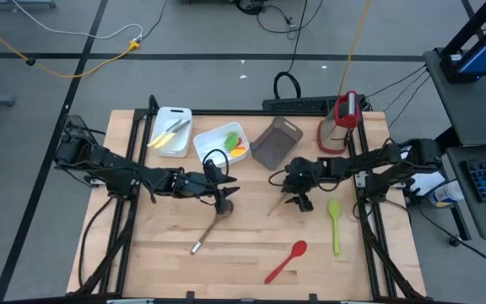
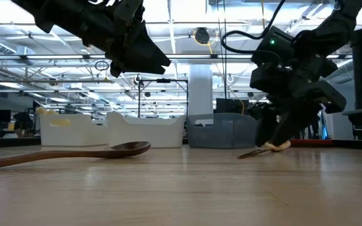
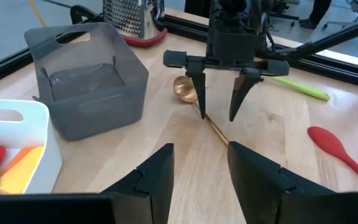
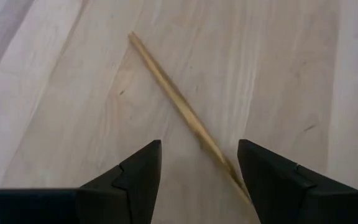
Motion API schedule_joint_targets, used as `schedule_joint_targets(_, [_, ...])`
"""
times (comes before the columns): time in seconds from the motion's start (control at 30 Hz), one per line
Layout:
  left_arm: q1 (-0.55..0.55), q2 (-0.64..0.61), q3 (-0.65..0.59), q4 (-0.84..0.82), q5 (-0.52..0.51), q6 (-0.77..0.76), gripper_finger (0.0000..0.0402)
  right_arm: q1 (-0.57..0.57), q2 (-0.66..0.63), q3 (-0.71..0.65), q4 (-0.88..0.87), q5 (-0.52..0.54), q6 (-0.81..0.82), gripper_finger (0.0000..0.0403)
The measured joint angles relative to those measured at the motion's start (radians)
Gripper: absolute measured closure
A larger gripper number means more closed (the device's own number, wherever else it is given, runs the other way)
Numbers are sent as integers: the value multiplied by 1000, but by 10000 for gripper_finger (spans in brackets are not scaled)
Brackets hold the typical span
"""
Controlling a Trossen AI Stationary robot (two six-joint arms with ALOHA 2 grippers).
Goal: Pick & Place Kitchen Items
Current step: Put the gold spoon into the black bin
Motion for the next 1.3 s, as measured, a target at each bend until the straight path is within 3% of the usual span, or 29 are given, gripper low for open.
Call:
schedule_joint_targets(0.3, [0,0,0,0,0,0,250,-2,3,0,-19,25,-34,195])
schedule_joint_targets(0.6, [0,0,0,0,-1,-1,250,-30,101,3,21,21,-35,200])
schedule_joint_targets(0.73, [0,0,0,0,0,-1,250,-41,108,3,14,25,-37,236])
schedule_joint_targets(1.1, [0,0,0,0,-1,-1,250,-44,110,2,10,30,-61,382])
schedule_joint_targets(1.3, [0,0,0,-1,-1,-1,250,-26,110,1,23,34,-41,381])
